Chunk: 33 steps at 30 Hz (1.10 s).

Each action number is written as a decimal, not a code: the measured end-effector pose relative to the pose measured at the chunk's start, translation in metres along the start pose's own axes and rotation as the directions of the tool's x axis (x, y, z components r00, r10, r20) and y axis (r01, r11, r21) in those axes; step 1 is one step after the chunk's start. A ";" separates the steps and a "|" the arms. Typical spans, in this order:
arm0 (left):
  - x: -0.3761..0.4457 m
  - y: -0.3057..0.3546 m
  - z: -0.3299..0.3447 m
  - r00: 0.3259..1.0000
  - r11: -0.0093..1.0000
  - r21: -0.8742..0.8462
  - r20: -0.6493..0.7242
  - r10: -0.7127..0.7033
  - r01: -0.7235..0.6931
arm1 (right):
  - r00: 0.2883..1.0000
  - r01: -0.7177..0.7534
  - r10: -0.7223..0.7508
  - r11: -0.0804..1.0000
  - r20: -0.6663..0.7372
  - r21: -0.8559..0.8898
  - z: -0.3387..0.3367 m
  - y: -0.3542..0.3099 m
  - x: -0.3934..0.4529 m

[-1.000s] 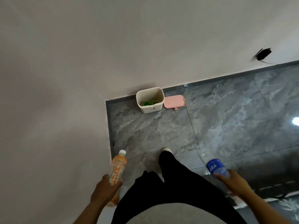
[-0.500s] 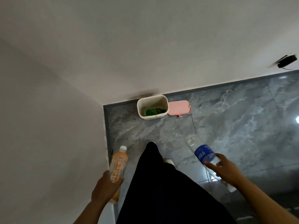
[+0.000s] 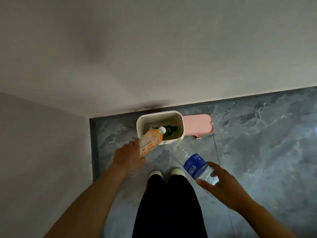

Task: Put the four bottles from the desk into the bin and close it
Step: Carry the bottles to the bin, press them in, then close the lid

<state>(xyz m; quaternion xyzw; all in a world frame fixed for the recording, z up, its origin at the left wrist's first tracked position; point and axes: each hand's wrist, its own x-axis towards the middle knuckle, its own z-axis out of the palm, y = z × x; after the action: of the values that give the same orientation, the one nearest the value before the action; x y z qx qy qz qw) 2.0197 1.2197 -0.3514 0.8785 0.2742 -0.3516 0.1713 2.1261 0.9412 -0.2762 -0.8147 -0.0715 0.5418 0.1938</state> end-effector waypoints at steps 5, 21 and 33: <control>0.127 0.019 0.037 0.981 0.959 0.252 -0.103 0.162 -0.132 | 0.998 0.054 -0.055 0.995 -0.008 -0.081 0.012 0.023 0.113; 0.243 0.000 0.116 0.857 0.885 0.378 -0.323 0.402 -0.273 | 0.975 0.212 -0.222 0.927 0.002 -0.308 0.042 0.023 0.238; 0.236 0.004 0.136 0.998 0.908 -0.414 -0.029 0.052 -0.059 | 0.961 0.254 -0.277 0.880 0.001 -0.400 0.037 0.012 0.263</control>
<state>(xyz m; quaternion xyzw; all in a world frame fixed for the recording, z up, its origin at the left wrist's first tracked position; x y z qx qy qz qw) 2.0932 1.2349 -0.6130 0.8325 0.3191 -0.2729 0.3614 2.1977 1.0245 -0.5187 -0.8344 -0.2851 0.4611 0.0993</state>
